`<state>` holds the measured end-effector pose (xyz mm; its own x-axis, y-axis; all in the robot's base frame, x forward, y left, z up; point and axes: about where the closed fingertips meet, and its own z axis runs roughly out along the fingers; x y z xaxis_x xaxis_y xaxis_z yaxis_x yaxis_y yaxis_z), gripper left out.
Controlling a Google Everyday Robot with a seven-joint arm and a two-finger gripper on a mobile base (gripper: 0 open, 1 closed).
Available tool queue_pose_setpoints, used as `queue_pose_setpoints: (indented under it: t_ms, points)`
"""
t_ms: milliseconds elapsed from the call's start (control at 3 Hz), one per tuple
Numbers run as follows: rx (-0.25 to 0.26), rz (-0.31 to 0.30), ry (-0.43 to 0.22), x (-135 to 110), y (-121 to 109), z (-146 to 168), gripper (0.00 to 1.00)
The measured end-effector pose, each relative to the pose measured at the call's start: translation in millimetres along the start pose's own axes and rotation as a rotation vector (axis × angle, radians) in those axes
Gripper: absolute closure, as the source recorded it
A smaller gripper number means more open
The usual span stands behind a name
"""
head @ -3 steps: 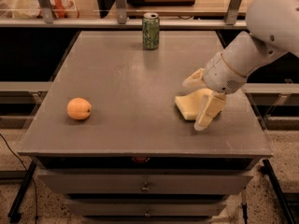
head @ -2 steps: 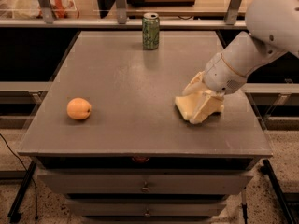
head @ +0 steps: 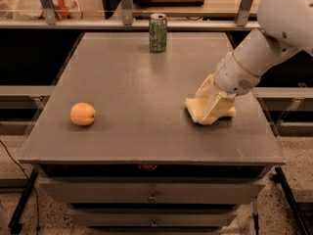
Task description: Move sponge near green can
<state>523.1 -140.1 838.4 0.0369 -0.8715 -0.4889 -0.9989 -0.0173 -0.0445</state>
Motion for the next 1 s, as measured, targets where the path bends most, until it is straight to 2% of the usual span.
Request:
queue_pose_setpoints:
  t_ms: [333, 667, 1000]
  points:
    - [0.034, 0.009, 0.012, -1.3, -11.5, -13.6, 1.0]
    - [0.126, 0.004, 0.033, -5.5, -36.7, -44.5, 1.0]
    - [0.126, 0.004, 0.033, -5.6, -36.8, -44.4, 1.0]
